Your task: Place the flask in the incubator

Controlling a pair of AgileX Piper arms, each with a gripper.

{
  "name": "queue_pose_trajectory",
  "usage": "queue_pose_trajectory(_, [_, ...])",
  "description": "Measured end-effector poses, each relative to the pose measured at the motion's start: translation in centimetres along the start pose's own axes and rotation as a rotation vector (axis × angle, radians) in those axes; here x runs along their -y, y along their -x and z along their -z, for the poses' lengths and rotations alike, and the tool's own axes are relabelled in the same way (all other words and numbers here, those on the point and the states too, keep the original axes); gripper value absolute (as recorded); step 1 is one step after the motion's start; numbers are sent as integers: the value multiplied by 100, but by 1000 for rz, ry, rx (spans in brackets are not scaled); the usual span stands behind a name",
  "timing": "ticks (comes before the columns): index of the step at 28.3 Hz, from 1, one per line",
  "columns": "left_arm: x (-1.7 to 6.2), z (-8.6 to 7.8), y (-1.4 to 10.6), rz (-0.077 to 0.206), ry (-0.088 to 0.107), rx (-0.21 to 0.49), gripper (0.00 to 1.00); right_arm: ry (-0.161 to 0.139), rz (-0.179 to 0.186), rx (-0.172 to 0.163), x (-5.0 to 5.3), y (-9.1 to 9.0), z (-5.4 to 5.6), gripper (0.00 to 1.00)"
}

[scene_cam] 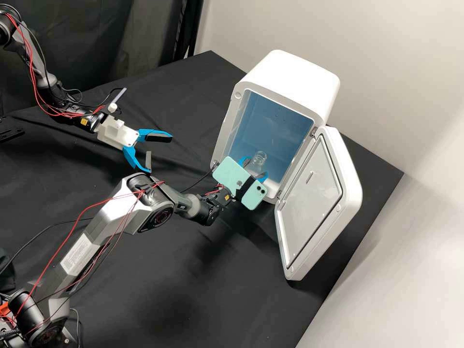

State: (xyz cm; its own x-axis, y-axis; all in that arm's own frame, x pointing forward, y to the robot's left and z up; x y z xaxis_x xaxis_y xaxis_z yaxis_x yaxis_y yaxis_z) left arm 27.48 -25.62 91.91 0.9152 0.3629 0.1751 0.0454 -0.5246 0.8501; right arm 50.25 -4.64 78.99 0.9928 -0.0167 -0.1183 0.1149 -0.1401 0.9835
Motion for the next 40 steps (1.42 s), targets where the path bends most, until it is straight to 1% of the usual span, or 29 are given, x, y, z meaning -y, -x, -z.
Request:
queue_pose_trajectory(1, [-1, 5, 1, 0, 0, -2, 100, -8, -1, -3, -9, -24, 22, 0])
queue_pose_trajectory(4, [-2, 14, 4, -1, 1, -4, 100, -4, -6, -21, 1, -89, 53, 0])
queue_pose_trajectory(5, [-3, 19, 5, -1, 1, -6, 100, -4, -6, -21, 10, -104, 41, 0])
queue_pose_trajectory(8, [-3, 17, 5, -1, 1, -5, 100, -1, 6, -3, 41, -143, 2, 0])
queue_pose_trajectory(9, [-3, 17, 5, -1, 1, -5, 100, -3, 8, -3, 49, -168, -8, 0])
queue_pose_trajectory(11, [-3, 17, 5, -1, 1, -5, 100, -6, 5, -5, 39, -197, -4, 0])
queue_pose_trajectory(14, [-3, 17, 5, -1, 1, -5, 100, -22, 6, -4, 18, -237, 12, 0])
queue_pose_trajectory(15, [-3, 17, 5, -1, 1, -5, 100, -23, 11, 8, 11, -253, 25, 0])
queue_pose_trajectory(16, [-3, 17, 5, -1, 1, -5, 100, -22, 15, 10, 3, -263, 35, 0])
queue_pose_trajectory(19, [-3, 21, 6, -1, 1, -6, 100, -19, 13, 9, -29, -303, 65, 0])
queue_pose_trajectory(20, [-3, 21, 6, -1, 1, -6, 100, -17, 6, 2, -46, -333, 78, 0])
queue_pose_trajectory(22, [-5, 31, 8, -2, 1, -9, 100, -13, 11, -1, -40, -366, 70, 0])
queue_pose_trajectory(23, [-9, 35, 10, -3, 1, -11, 100, -15, 17, 3, -22, -380, 46, 0])
queue_pose_trajectory(24, [-14, 34, 11, -4, 1, -10, 100, -24, 22, 11, -10, -399, 24, 0])
queue_pose_trajectory(28, [-49, 26, 18, -14, -3, -9, 100, -20, 19, 1, -17, -434, 29, 0])
queue_pose_trajectory(30, [-66, 23, 22, -18, -5, -9, 100, -23, 23, 3, -9, -449, 18, 0])
queue_pose_trajectory(31, [-70, 22, 23, -19, -6, -9, 100, -24, 22, -3, -14, -464, 25, 0])
queue_pose_trajectory(40, [-68, 23, 23, -16, -6, -10, 100, -33, 21, -6, 0, -494, 1, 0])
